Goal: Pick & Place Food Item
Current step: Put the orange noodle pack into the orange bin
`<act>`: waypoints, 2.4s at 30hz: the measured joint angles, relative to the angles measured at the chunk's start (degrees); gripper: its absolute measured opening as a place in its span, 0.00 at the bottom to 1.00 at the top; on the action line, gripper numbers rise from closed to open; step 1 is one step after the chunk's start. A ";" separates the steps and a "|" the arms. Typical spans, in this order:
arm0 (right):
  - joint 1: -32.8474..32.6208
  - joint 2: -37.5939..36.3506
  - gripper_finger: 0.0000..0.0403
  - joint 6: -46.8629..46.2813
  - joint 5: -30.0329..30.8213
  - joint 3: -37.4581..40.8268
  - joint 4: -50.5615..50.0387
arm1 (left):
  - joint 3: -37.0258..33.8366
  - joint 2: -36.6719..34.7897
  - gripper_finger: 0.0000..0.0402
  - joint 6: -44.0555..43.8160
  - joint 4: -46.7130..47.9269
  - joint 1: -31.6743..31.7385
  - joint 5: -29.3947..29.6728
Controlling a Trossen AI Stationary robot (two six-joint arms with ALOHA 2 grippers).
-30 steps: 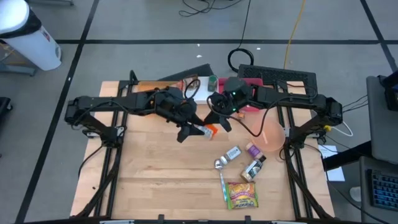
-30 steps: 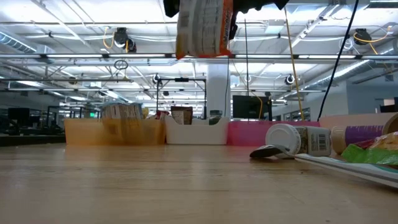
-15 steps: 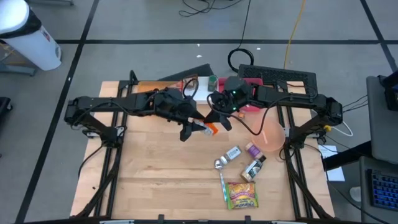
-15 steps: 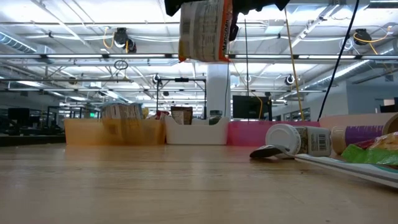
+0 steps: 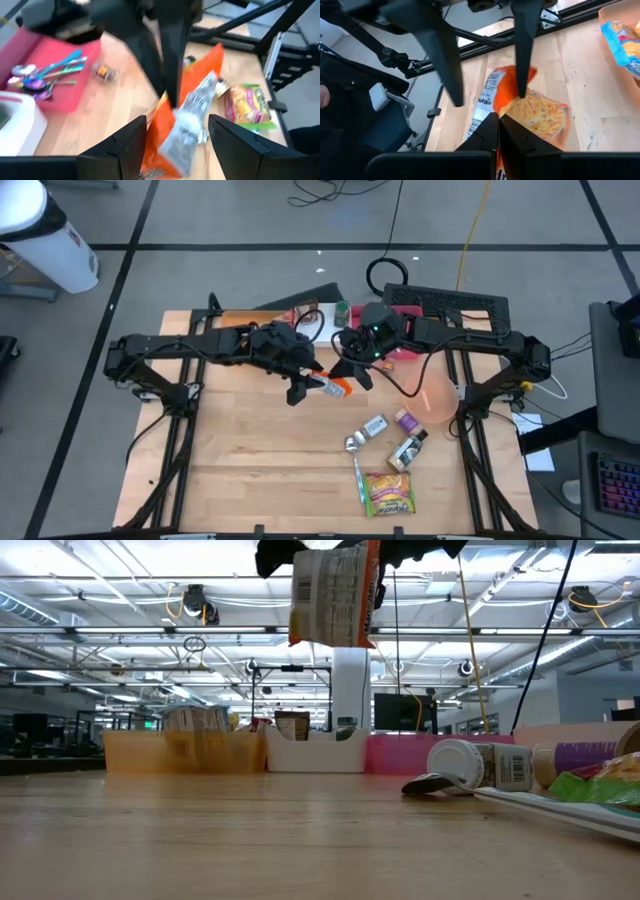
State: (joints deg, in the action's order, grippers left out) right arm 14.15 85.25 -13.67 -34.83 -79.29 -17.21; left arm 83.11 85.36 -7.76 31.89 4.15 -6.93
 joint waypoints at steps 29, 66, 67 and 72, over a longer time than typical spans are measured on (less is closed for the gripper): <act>0.02 0.00 0.00 -0.17 -1.39 0.02 2.03 | 0.02 0.00 0.02 -0.44 0.90 0.68 0.57; 9.83 -9.16 0.48 -1.73 -1.04 0.00 1.73 | 0.02 -21.19 0.01 -3.85 20.82 12.38 14.87; 9.94 -9.16 0.47 -1.73 -1.01 0.00 1.72 | 0.02 -22.12 0.01 -3.94 21.97 13.04 15.87; 9.53 -9.25 0.47 -1.81 0.48 1.68 2.55 | -1.52 -27.61 0.01 -6.00 25.15 15.81 20.45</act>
State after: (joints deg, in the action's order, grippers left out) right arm 23.68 76.01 -15.49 -34.35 -77.61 -14.66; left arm 81.59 57.76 -13.76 57.03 19.97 13.53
